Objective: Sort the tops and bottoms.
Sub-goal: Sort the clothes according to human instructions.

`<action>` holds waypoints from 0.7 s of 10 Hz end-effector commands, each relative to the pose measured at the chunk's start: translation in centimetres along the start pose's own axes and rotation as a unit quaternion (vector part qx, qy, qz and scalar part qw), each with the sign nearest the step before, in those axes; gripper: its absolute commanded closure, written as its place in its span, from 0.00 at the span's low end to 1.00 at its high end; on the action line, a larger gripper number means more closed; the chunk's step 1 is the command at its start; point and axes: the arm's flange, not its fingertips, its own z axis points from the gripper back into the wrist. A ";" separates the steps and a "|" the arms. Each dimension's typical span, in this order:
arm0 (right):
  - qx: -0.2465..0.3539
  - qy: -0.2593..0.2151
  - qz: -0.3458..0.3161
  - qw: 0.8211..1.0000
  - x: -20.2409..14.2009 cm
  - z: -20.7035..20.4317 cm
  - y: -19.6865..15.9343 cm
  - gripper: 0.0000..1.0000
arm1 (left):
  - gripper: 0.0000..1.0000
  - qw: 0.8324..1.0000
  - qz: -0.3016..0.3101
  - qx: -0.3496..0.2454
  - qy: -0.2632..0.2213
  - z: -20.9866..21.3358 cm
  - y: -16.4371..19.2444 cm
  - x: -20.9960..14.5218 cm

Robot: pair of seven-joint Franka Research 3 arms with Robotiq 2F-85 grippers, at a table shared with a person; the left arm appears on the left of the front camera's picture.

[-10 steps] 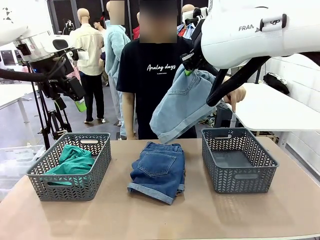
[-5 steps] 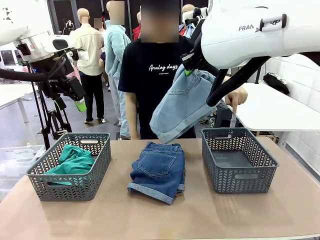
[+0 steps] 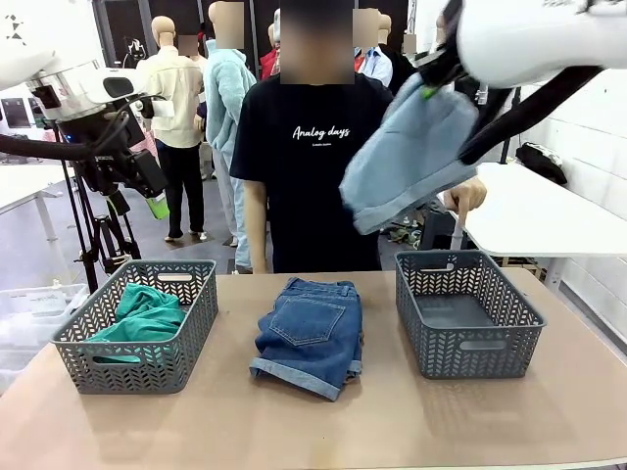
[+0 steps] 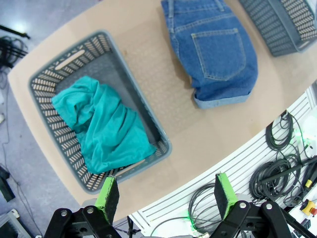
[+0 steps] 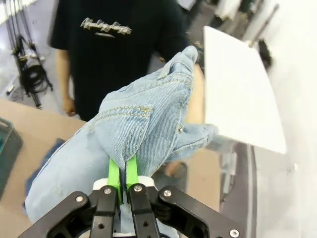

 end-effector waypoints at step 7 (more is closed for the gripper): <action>-0.053 0.155 -0.055 0.985 -9.6 -7.7 -3.9 1.00 | 0.00 1.000 0.006 0.001 -0.003 0.1 0.0 0.0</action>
